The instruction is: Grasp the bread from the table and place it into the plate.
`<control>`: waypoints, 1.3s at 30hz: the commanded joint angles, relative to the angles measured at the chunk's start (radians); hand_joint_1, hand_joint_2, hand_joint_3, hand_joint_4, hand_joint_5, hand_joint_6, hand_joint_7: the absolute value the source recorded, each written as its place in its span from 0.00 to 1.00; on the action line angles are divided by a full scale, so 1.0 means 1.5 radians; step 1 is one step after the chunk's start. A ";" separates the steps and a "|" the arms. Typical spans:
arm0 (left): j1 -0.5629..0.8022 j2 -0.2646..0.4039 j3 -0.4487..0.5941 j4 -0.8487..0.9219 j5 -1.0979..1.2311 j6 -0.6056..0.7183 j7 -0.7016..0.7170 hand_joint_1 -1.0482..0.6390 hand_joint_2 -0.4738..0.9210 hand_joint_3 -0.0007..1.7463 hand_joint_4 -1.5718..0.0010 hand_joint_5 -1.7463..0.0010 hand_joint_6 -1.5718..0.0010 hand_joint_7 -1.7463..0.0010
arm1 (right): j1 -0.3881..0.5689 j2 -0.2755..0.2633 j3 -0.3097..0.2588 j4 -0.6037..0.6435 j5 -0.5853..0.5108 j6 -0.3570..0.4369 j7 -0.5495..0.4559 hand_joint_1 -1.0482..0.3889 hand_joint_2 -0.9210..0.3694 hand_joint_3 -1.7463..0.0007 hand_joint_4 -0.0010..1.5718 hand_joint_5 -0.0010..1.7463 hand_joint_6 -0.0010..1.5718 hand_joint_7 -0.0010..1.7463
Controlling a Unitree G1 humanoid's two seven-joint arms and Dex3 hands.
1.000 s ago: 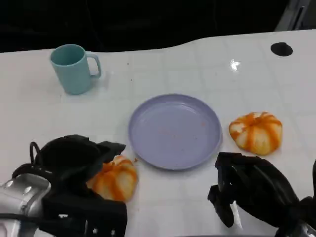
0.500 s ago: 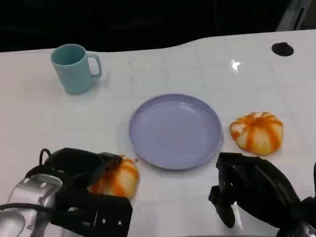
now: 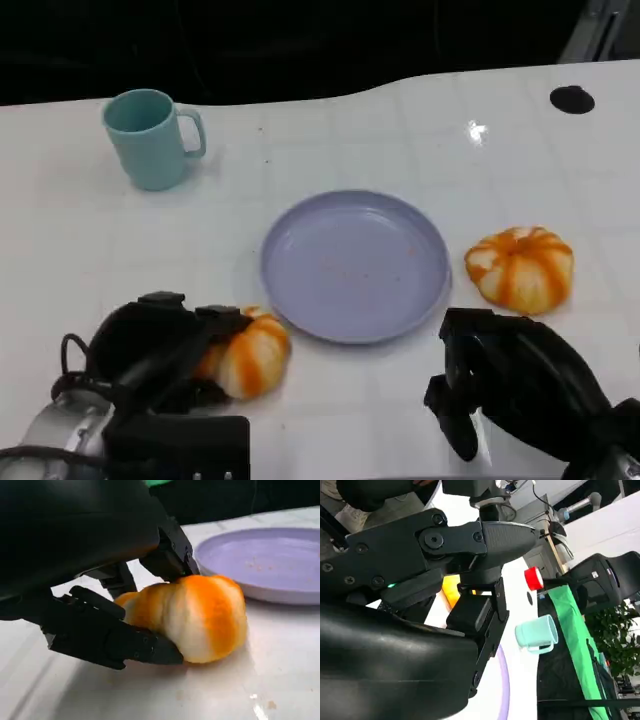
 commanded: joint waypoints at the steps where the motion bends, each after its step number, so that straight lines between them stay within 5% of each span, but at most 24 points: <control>1: -0.001 0.033 0.000 -0.034 0.038 0.013 0.035 0.47 0.87 0.46 0.45 0.00 0.56 0.02 | 0.006 -0.006 -0.006 -0.003 0.007 0.001 0.001 0.09 0.00 0.79 0.82 0.94 0.71 0.90; 4: 0.009 0.055 0.002 -0.090 0.060 0.038 0.003 0.46 0.86 0.46 0.47 0.00 0.59 0.03 | 0.007 -0.007 -0.005 -0.004 0.004 -0.001 0.000 0.09 0.00 0.79 0.82 0.94 0.71 0.90; 7: 0.027 0.076 0.013 -0.149 0.062 0.057 -0.029 0.46 0.88 0.40 0.49 0.00 0.53 0.18 | 0.007 -0.007 -0.004 -0.007 0.004 0.001 0.000 0.09 0.00 0.78 0.82 0.94 0.71 0.90; 17: 0.071 0.082 0.076 -0.235 0.027 0.075 -0.027 0.51 0.84 0.44 0.47 0.00 0.58 0.01 | 0.007 -0.005 -0.004 -0.005 0.007 0.004 -0.001 0.08 0.00 0.80 0.83 0.94 0.71 0.90; 25: 0.043 0.031 0.080 -0.242 0.040 0.102 0.005 0.53 0.73 0.58 0.46 0.00 0.57 0.01 | 0.002 -0.005 -0.006 0.005 0.008 0.006 0.002 0.09 0.00 0.80 0.82 0.93 0.71 0.90; 32: -0.028 -0.012 0.060 -0.166 0.033 0.057 0.075 0.53 0.66 0.61 0.46 0.00 0.59 0.00 | 0.004 -0.008 -0.002 0.009 0.001 0.002 -0.002 0.08 0.00 0.81 0.82 0.93 0.71 0.89; 39: -0.124 -0.048 0.040 -0.075 0.003 0.001 0.085 0.51 0.62 0.74 0.42 0.00 0.55 0.00 | 0.009 -0.008 -0.003 0.004 0.000 0.000 0.001 0.08 0.00 0.79 0.82 0.93 0.70 0.90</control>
